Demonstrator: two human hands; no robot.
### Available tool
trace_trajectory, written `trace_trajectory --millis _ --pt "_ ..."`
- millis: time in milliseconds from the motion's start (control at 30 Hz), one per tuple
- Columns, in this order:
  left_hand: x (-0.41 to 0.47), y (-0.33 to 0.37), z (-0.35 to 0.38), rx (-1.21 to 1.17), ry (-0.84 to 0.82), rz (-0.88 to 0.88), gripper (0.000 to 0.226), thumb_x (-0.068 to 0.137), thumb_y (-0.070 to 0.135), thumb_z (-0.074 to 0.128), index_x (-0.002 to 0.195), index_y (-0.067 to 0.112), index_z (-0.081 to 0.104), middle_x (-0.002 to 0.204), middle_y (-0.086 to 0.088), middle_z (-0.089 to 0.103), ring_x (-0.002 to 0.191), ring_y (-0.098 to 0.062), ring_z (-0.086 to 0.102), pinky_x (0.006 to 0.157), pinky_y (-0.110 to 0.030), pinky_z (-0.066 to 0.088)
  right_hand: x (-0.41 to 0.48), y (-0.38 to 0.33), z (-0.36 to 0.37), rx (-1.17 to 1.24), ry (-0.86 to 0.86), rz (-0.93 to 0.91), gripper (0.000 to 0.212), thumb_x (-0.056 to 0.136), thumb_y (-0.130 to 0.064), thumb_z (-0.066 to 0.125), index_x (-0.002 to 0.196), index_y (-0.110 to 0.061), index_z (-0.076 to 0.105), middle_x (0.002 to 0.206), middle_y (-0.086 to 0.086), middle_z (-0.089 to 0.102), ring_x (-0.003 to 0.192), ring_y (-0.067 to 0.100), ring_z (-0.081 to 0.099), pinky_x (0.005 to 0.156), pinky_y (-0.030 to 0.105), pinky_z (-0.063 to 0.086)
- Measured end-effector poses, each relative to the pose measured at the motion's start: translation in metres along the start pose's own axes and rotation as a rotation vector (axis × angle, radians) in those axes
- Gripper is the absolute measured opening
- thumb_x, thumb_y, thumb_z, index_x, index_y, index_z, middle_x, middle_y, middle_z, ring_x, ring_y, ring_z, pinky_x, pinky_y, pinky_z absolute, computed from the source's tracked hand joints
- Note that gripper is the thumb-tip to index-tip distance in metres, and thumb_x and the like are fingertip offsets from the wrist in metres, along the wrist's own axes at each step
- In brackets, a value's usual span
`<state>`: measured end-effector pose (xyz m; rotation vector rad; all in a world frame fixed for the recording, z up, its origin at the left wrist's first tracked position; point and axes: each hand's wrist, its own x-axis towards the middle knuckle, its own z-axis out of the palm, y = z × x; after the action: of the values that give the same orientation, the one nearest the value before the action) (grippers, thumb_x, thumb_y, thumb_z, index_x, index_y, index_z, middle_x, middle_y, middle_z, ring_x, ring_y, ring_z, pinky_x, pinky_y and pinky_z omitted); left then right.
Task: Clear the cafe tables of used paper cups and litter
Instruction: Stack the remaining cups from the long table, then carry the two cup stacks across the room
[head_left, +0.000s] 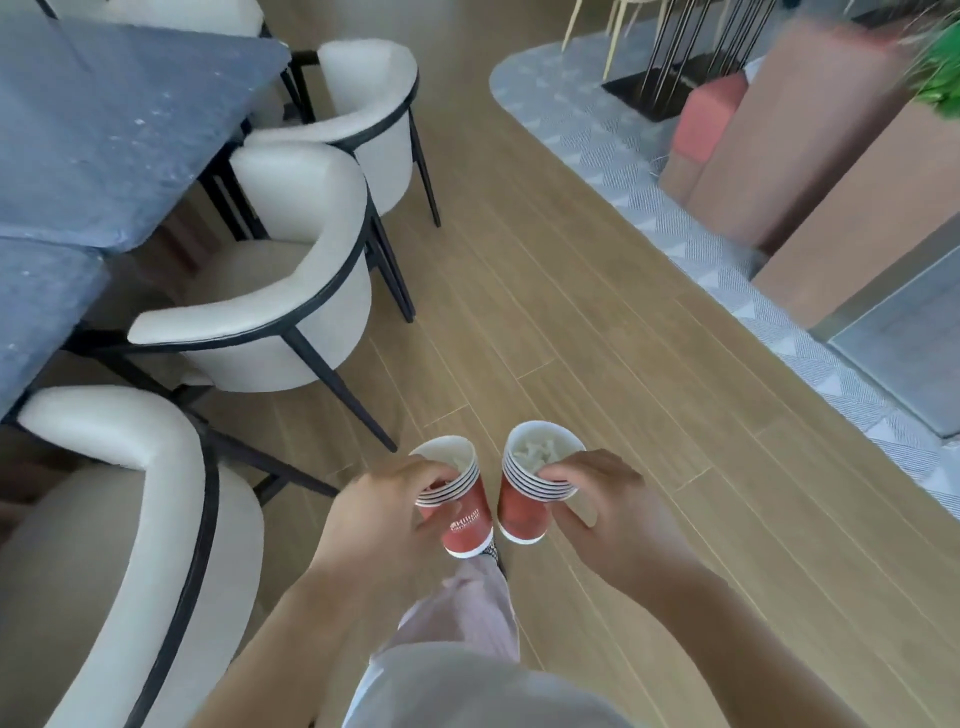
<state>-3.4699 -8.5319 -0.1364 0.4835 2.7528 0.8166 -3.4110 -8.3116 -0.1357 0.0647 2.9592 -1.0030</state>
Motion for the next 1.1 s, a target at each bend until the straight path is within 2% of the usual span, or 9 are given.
trace_trajectory --millis 133,267,467,533,600,733,867,1000,1100 --pt "0.106 0.009 -0.009 0.027 -0.049 0.048 0.024 0.078 0.031 0.069 0.101 0.033 0.065 0.098 0.020 0.065 0.085 -0.007 0.061 0.068 -0.021 0.043 0.080 0.030 -0.028 -0.008 0.028 0.060 0.029 0.076 -0.011 0.067 0.101 -0.025 0.065 0.099 -0.005 0.063 0.095 0.014 0.059 0.077 0.027 0.048" --pt "0.220 0.041 -0.028 0.003 -0.087 0.164 0.026 0.077 0.033 0.068 0.103 0.034 0.064 0.105 0.020 0.064 0.095 -0.004 0.059 0.078 -0.025 0.048 0.156 0.054 -0.066 -0.028 0.129 0.089 0.032 0.068 -0.006 0.074 0.096 -0.020 0.068 0.093 -0.001 0.067 0.086 0.019 0.064 0.069 0.031 0.053" --pt "0.362 0.085 -0.042 0.076 -0.109 0.329 0.026 0.079 0.039 0.063 0.105 0.036 0.061 0.106 0.022 0.063 0.099 0.002 0.055 0.079 -0.023 0.048 0.259 0.098 -0.097 -0.025 0.206 0.215 0.033 0.069 -0.007 0.073 0.097 -0.023 0.068 0.095 0.000 0.066 0.083 0.019 0.064 0.061 0.025 0.044" --pt "0.398 0.087 -0.041 0.054 -0.108 0.315 0.026 0.078 0.038 0.064 0.104 0.036 0.061 0.104 0.023 0.063 0.097 0.003 0.055 0.078 -0.024 0.049 0.295 0.113 -0.103 -0.005 0.205 0.226 0.033 0.069 -0.007 0.072 0.097 -0.023 0.068 0.095 -0.002 0.066 0.084 0.019 0.063 0.061 0.028 0.048" --pt "0.436 0.082 -0.040 0.034 -0.102 0.285 0.025 0.078 0.036 0.065 0.103 0.036 0.061 0.103 0.023 0.063 0.095 0.003 0.056 0.078 -0.025 0.050 0.341 0.131 -0.110 0.009 0.205 0.198 0.034 0.068 -0.004 0.073 0.096 -0.023 0.068 0.091 -0.006 0.064 0.081 0.018 0.062 0.059 0.024 0.047" --pt "0.517 0.072 -0.045 0.069 -0.081 0.176 0.028 0.078 0.036 0.066 0.106 0.035 0.062 0.107 0.022 0.064 0.098 0.002 0.057 0.079 -0.022 0.049 0.449 0.159 -0.127 0.017 0.163 0.077 0.035 0.066 -0.002 0.075 0.094 -0.022 0.068 0.090 -0.004 0.065 0.082 0.016 0.063 0.062 0.024 0.048" --pt "0.600 0.081 -0.061 0.069 0.063 0.033 0.025 0.075 0.032 0.071 0.099 0.034 0.065 0.098 0.020 0.067 0.086 -0.002 0.059 0.066 -0.009 0.038 0.564 0.173 -0.155 -0.006 0.060 -0.062 0.038 0.063 -0.007 0.077 0.090 -0.030 0.063 0.088 -0.005 0.066 0.080 0.012 0.062 0.061 0.010 0.037" --pt "0.675 0.091 -0.075 0.049 0.142 -0.039 0.023 0.074 0.027 0.072 0.096 0.031 0.067 0.094 0.015 0.069 0.083 -0.009 0.063 0.065 -0.019 0.041 0.665 0.185 -0.175 -0.002 -0.053 -0.226 0.026 0.072 -0.013 0.067 0.094 -0.027 0.063 0.092 -0.003 0.066 0.087 0.024 0.061 0.073 0.031 0.048" --pt "0.721 0.088 -0.083 0.068 0.184 -0.090 0.021 0.072 0.026 0.073 0.092 0.031 0.067 0.089 0.013 0.069 0.079 -0.012 0.063 0.064 -0.022 0.043 0.729 0.190 -0.181 -0.017 -0.071 -0.291 0.025 0.071 -0.010 0.070 0.094 -0.019 0.066 0.091 0.000 0.067 0.087 0.026 0.061 0.076 0.031 0.047"
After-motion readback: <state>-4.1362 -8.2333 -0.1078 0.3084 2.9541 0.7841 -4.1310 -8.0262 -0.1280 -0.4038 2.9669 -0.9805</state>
